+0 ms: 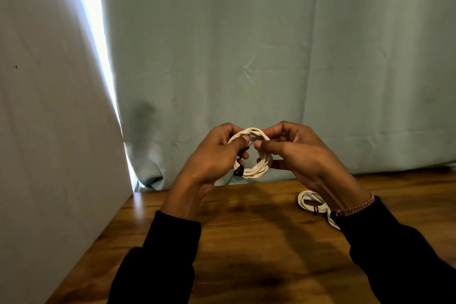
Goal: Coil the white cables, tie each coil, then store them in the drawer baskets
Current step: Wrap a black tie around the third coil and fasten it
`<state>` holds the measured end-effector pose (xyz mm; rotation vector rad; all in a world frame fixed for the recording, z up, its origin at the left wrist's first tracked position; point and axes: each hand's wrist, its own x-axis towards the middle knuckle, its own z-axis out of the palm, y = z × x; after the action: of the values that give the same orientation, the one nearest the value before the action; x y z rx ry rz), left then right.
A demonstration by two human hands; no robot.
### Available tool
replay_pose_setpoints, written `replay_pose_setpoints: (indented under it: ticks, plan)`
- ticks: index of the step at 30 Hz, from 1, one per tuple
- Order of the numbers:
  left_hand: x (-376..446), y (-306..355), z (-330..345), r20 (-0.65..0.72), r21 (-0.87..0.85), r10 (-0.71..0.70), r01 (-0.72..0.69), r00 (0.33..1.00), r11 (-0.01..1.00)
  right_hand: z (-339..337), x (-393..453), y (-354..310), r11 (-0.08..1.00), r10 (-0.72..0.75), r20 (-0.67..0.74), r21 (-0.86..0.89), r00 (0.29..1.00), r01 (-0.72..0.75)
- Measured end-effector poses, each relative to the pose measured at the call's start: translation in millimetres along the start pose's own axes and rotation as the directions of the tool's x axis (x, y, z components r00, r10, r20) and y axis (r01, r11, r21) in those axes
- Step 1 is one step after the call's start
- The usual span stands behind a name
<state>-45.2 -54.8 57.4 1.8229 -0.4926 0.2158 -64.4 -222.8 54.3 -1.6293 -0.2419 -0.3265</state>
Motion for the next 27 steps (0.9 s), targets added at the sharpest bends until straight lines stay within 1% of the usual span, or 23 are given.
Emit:
replay_pose_setpoints:
  ticks: [1,2,4,6,9,13,16,19,20,23,24,27]
  plan:
    - [0,0,2,-0.018,0.066,0.041,-0.040,0.999,0.997,1,1,1,1.000,-0.005,-0.037,-0.024,0.999,0.004]
    - [-1,0,3,-0.024,0.089,0.072,-0.069,0.997,0.994,0,1,2,0.999,-0.013,-0.069,-0.047,0.998,0.010]
    - [-1,-1,2,-0.026,0.084,0.102,-0.099,0.994,0.992,1,1,2,0.993,-0.039,-0.083,-0.114,0.996,0.030]
    - [-2,-2,-1,0.000,0.050,0.102,-0.102,0.995,0.994,1,1,1,0.988,-0.046,-0.065,-0.149,0.997,0.035]
    - [-2,-1,3,0.020,0.030,0.085,-0.086,0.996,0.996,-1,1,1,0.990,-0.030,-0.055,-0.140,0.998,0.022]
    - [-1,-3,10,-0.001,0.116,0.057,-0.056,0.998,0.992,-2,2,1,0.989,-0.002,-0.022,-0.145,1.000,-0.001]
    - [-1,-3,11,0.006,0.146,0.055,-0.055,0.998,0.988,-6,4,0,0.982,0.066,0.026,-0.180,0.998,-0.060]
    - [-1,-2,11,0.023,0.132,0.072,-0.074,0.997,0.988,-7,5,1,0.979,0.090,0.043,-0.186,0.995,-0.081]
    - [-2,-2,11,0.032,0.110,0.076,-0.079,0.997,0.991,-6,6,2,0.978,0.083,0.024,-0.196,0.996,-0.076]
    - [-2,-2,12,0.065,0.006,0.083,-0.083,0.994,0.997,-2,7,7,0.964,0.004,-0.092,-0.263,0.996,-0.028]
    - [-2,-2,12,0.071,-0.016,0.085,-0.084,0.994,0.996,-2,7,7,0.962,-0.016,-0.104,-0.272,0.994,-0.013]
    - [-2,-3,9,0.103,-0.060,0.118,-0.112,0.988,0.992,-6,4,2,0.961,-0.049,-0.049,-0.274,0.998,0.034]
